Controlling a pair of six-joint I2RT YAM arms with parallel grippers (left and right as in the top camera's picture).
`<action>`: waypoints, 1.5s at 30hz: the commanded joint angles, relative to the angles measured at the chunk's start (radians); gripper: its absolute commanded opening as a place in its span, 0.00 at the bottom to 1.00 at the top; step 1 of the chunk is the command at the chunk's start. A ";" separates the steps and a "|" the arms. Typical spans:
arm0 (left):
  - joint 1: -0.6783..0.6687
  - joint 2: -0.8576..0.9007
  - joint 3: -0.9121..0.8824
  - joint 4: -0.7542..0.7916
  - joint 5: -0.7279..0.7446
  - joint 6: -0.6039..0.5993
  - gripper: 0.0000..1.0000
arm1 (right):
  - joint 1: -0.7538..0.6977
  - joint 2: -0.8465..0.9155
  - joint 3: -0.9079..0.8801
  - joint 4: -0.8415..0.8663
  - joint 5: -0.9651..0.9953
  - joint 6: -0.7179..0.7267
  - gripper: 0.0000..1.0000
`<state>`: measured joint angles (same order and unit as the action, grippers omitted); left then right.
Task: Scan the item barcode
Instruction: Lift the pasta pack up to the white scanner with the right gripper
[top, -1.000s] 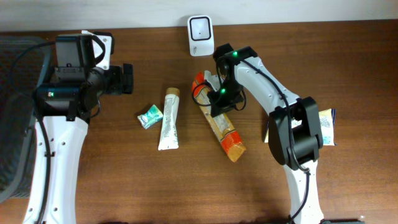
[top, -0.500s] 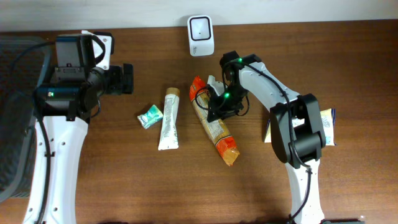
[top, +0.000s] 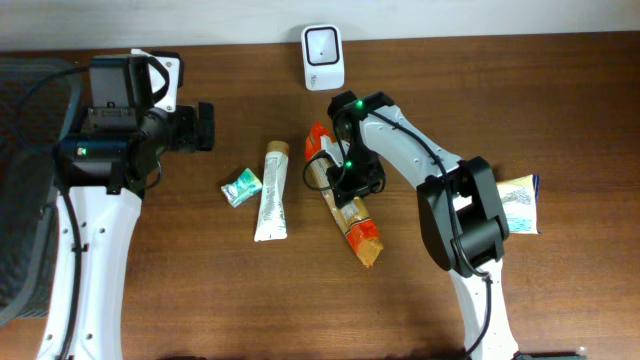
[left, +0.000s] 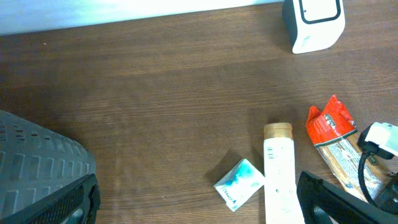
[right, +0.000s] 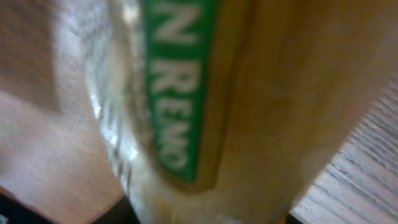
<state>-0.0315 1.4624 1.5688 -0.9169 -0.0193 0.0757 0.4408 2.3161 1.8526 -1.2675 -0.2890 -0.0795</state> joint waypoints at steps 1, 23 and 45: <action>0.002 -0.004 0.005 0.002 -0.004 0.005 0.99 | -0.009 -0.004 -0.011 0.035 0.036 0.010 0.14; 0.002 -0.004 0.005 0.002 -0.003 0.005 0.99 | -0.358 -0.022 0.418 -0.431 -1.264 -0.328 0.04; 0.002 -0.004 0.005 0.002 -0.004 0.005 0.99 | -0.009 0.008 0.468 0.751 0.485 -0.582 0.04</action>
<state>-0.0315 1.4624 1.5692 -0.9169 -0.0193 0.0757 0.4274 2.3425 2.2795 -0.6224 0.1173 -0.5117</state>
